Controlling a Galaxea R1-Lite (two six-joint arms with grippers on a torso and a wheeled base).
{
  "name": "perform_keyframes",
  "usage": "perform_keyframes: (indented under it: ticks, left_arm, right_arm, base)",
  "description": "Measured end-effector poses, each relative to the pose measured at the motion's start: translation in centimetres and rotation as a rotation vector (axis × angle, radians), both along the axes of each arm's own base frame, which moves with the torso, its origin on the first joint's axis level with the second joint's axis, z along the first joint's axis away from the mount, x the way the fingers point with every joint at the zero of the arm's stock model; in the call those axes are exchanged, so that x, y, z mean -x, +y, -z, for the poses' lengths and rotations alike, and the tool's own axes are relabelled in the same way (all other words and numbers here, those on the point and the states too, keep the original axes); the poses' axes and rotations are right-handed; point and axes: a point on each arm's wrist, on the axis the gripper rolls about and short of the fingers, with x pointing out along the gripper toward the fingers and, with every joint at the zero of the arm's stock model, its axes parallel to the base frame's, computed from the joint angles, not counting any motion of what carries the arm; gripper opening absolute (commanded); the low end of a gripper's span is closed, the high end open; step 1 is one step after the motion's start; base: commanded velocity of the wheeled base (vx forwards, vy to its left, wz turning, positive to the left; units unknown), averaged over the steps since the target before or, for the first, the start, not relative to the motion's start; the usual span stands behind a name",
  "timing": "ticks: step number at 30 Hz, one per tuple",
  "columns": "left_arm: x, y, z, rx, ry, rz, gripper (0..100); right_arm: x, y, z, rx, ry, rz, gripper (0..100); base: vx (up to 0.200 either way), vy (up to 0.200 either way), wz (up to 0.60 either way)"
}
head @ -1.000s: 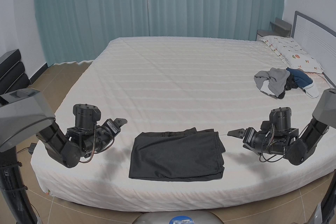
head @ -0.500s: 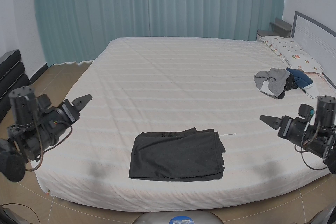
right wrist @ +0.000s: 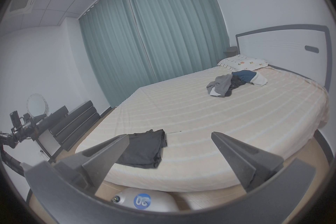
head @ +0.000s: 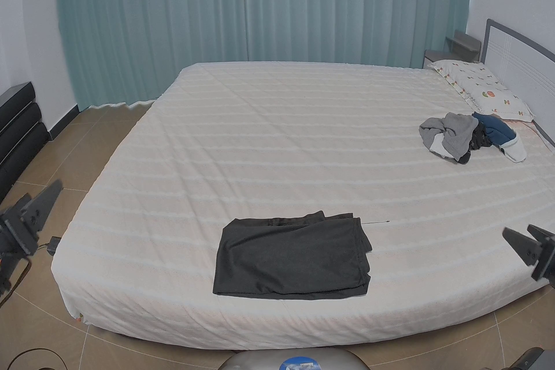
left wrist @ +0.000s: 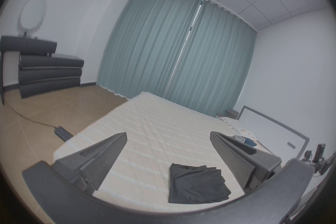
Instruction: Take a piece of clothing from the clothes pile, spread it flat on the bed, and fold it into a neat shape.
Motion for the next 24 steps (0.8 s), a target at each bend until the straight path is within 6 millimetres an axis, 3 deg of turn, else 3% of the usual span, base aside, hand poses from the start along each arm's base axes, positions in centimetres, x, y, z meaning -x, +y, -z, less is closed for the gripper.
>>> perform_keyframes:
  ticks: [7, 14, 24]
  left_arm:
    - [6.0, 1.6, 1.5, -0.099, -0.067, -0.117, 100]
    - [9.8, 2.4, 3.0, -0.249, -0.165, -0.239, 100]
    - [10.5, 2.3, 4.8, -0.270, -0.163, -0.319, 100]
  right_arm:
    - [5.7, -0.9, 1.9, 0.137, -0.066, 0.030, 100]
    - [9.0, -1.1, 3.2, 0.317, -0.213, 0.073, 100]
    - [10.0, -0.9, 4.8, 0.366, -0.302, 0.104, 100]
  base:
    - [0.000, 0.000, 0.00]
    - [0.000, 0.000, 0.00]
    - [0.000, 0.000, 0.00]
